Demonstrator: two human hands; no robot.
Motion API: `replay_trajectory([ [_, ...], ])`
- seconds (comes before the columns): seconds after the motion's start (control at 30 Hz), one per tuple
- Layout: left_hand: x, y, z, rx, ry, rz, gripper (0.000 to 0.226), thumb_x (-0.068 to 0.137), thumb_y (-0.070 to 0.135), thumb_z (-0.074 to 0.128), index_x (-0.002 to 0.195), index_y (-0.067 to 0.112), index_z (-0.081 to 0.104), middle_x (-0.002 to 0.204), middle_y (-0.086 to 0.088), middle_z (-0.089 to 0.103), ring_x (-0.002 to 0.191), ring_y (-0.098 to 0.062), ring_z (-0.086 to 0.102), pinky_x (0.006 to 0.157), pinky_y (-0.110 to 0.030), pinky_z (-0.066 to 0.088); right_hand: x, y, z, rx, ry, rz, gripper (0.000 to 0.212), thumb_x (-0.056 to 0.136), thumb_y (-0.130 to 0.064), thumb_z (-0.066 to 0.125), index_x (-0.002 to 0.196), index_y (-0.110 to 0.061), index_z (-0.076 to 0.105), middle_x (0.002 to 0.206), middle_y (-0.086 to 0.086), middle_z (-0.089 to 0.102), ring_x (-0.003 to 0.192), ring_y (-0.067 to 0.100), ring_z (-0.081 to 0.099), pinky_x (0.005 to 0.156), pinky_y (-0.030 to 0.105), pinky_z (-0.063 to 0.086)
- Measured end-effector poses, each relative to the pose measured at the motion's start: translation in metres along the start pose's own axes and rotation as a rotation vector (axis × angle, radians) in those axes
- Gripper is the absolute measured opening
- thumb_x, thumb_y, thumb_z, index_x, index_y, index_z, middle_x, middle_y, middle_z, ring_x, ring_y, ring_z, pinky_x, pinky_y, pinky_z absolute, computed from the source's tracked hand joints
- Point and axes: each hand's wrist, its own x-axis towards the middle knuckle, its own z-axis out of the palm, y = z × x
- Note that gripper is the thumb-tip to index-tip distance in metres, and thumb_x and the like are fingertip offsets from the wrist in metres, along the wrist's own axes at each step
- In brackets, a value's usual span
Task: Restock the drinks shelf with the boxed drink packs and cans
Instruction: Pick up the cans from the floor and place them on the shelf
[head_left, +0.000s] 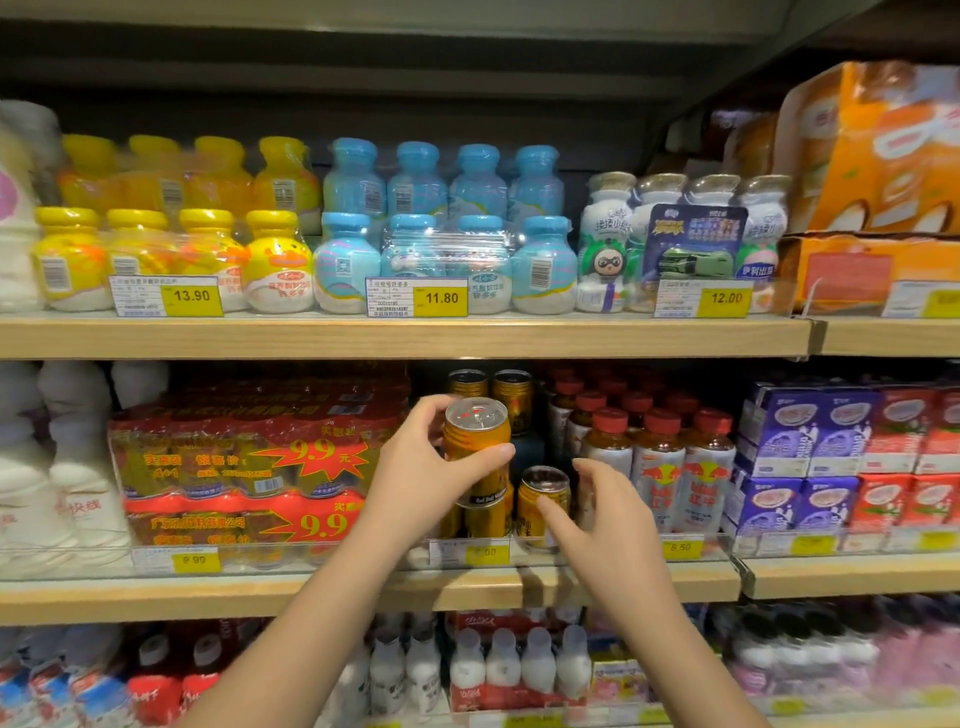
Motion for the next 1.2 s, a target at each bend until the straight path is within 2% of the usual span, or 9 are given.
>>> replay_trajectory([
  [0.1, 0.017, -0.006, 0.009, 0.008, 0.001, -0.034, 0.067, 0.068, 0.051, 0.087, 0.126, 0.037, 0.055, 0.113, 0.019, 0.066, 0.103, 0.004, 0.061, 0.075, -0.012, 0.046, -0.016, 0.000, -0.021, 0.086, -0.012, 0.021, 0.064, 0.091, -0.049, 0.071, 0.147, -0.026, 0.050, 0.141, -0.013, 0.056, 0.129, 0.005, 0.053, 0.109, 0.025, 0.046],
  [0.27, 0.041, -0.017, 0.027, 0.065, 0.014, -0.042, 0.071, 0.069, 0.053, 0.086, 0.129, 0.029, 0.055, 0.109, 0.013, 0.065, 0.102, -0.007, 0.063, 0.069, -0.014, 0.045, -0.048, -0.003, -0.056, 0.319, -0.042, 0.104, 0.040, 0.086, -0.047, 0.076, 0.123, -0.040, 0.060, 0.120, -0.025, 0.063, 0.108, -0.013, 0.059, 0.086, 0.004, 0.047],
  [0.33, 0.048, -0.023, 0.032, 0.089, 0.004, -0.051, 0.073, 0.072, 0.051, 0.084, 0.133, 0.027, 0.052, 0.108, 0.011, 0.062, 0.100, -0.009, 0.060, 0.068, -0.015, 0.044, -0.058, -0.004, -0.065, 0.373, -0.041, 0.128, 0.035, 0.085, -0.046, 0.078, 0.115, -0.046, 0.060, 0.114, -0.023, 0.067, 0.107, -0.015, 0.059, 0.087, 0.005, 0.049],
  [0.47, 0.056, -0.034, 0.041, 0.103, -0.013, -0.089, 0.075, 0.072, 0.049, 0.084, 0.135, 0.025, 0.051, 0.113, 0.007, 0.059, 0.102, -0.013, 0.057, 0.075, -0.024, 0.046, -0.073, 0.000, -0.077, 0.405, -0.020, 0.136, 0.034, 0.085, -0.044, 0.078, 0.116, -0.043, 0.062, 0.112, -0.020, 0.069, 0.110, -0.011, 0.061, 0.094, 0.013, 0.052],
  [0.67, 0.059, -0.039, 0.043, 0.118, -0.052, -0.088, 0.068, 0.078, 0.045, 0.082, 0.135, 0.025, 0.050, 0.113, 0.007, 0.057, 0.103, -0.014, 0.054, 0.078, -0.027, 0.046, -0.083, 0.001, -0.088, 0.428, -0.003, 0.135, 0.033, 0.086, -0.039, 0.079, 0.115, -0.043, 0.064, 0.110, -0.033, 0.067, 0.109, -0.011, 0.062, 0.090, 0.010, 0.052],
  [0.77, 0.058, -0.039, 0.045, 0.123, -0.083, -0.100, 0.069, 0.081, 0.045, 0.079, 0.139, 0.025, 0.048, 0.115, 0.007, 0.056, 0.105, -0.015, 0.053, 0.084, -0.030, 0.046, -0.085, 0.001, -0.086, 0.417, 0.003, 0.130, 0.032, 0.086, -0.038, 0.079, 0.115, -0.042, 0.065, 0.108, -0.029, 0.069, 0.108, -0.010, 0.064, 0.089, 0.011, 0.053],
  [0.9, 0.055, -0.036, 0.043, 0.203, -0.112, -0.065, 0.064, 0.086, 0.048, 0.073, 0.139, 0.026, 0.046, 0.110, 0.009, 0.056, 0.101, -0.014, 0.054, 0.079, -0.028, 0.045, -0.087, 0.002, -0.083, 0.419, -0.003, 0.137, 0.031, 0.086, -0.038, 0.078, 0.114, -0.041, 0.065, 0.110, -0.023, 0.070, 0.109, -0.010, 0.063, 0.090, 0.012, 0.053],
  [1.07, 0.054, -0.033, 0.040, 0.269, -0.128, -0.048, 0.065, 0.086, 0.051, 0.071, 0.139, 0.025, 0.046, 0.108, 0.007, 0.058, 0.098, -0.014, 0.056, 0.068, -0.023, 0.044, -0.084, 0.001, -0.080, 0.433, -0.016, 0.129, 0.033, 0.086, -0.039, 0.078, 0.116, -0.041, 0.065, 0.110, -0.034, 0.066, 0.109, -0.011, 0.063, 0.092, 0.014, 0.054],
  [1.2, 0.053, -0.032, 0.041, 0.273, -0.121, -0.065, 0.067, 0.086, 0.051, 0.071, 0.142, 0.025, 0.044, 0.110, 0.007, 0.056, 0.099, -0.014, 0.054, 0.075, -0.026, 0.045, -0.079, -0.001, -0.080, 0.451, -0.009, 0.108, 0.033, 0.086, -0.041, 0.078, 0.116, -0.042, 0.065, 0.112, -0.034, 0.065, 0.110, -0.009, 0.063, 0.092, 0.016, 0.055],
])
